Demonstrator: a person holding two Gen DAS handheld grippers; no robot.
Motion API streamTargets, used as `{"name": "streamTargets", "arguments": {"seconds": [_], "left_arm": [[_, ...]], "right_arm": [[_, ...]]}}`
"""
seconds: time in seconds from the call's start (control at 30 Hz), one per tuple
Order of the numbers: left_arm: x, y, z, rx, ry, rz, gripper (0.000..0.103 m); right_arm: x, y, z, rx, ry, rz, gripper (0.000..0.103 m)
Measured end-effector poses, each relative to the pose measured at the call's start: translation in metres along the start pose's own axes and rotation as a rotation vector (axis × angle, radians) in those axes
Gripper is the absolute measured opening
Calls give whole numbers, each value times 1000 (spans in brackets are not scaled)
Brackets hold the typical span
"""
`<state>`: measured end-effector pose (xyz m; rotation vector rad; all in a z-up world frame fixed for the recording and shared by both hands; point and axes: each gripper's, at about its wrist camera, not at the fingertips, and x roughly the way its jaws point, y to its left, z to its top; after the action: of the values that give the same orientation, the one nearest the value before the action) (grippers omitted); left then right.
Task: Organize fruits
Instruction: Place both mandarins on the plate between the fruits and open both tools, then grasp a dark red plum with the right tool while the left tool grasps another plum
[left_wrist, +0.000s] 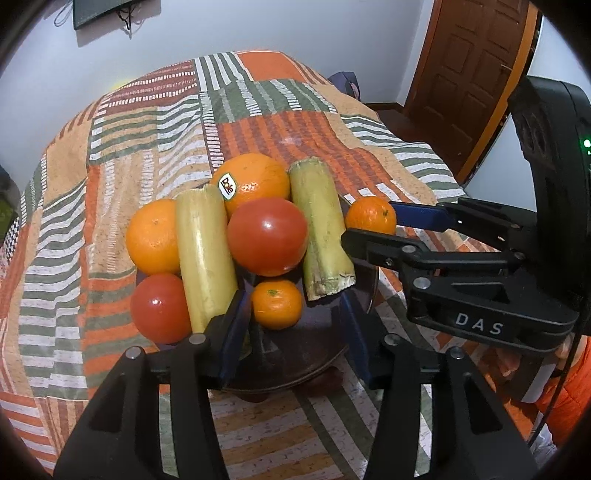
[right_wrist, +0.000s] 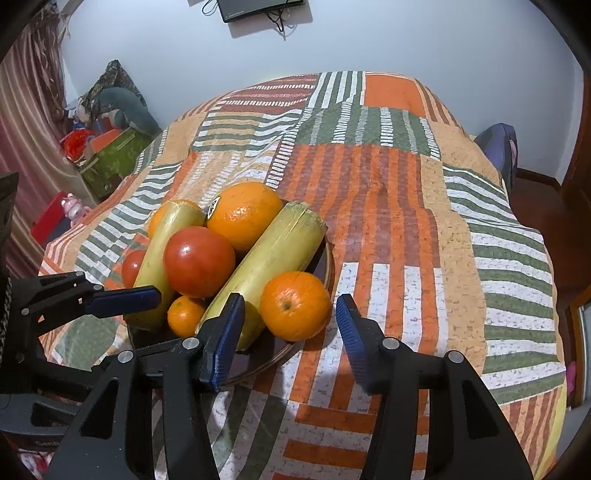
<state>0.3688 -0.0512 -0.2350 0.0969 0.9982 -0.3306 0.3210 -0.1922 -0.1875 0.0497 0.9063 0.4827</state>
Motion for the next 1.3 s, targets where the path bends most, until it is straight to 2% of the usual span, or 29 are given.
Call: {"name": "streamTargets", "arguments": {"seconds": [0.23, 0.43, 0.63, 0.93, 1.0, 1.07, 1.3], "left_arm": [[-18, 8, 2, -44, -35, 26, 50], [-48, 23, -3, -89, -77, 59, 51], [-79, 33, -17, -94, -100, 105, 56], [-97, 38, -36, -102, -88, 128, 57], [-97, 40, -40, -109, -79, 123, 61], [-96, 44, -44, -125, -71, 113, 64], [-87, 52, -53, -148, -41, 111, 64]], "right_arm": [[-17, 4, 2, -11, -27, -5, 48], [-39, 16, 1, -37, -55, -12, 48], [-55, 31, -5, -57, -63, -12, 48], [-67, 47, -13, -78, -69, -9, 48], [-67, 50, -14, -85, -64, -7, 48], [-65, 52, -18, -82, -53, 0, 48], [-48, 64, -32, -111, 7, 13, 48]]}}
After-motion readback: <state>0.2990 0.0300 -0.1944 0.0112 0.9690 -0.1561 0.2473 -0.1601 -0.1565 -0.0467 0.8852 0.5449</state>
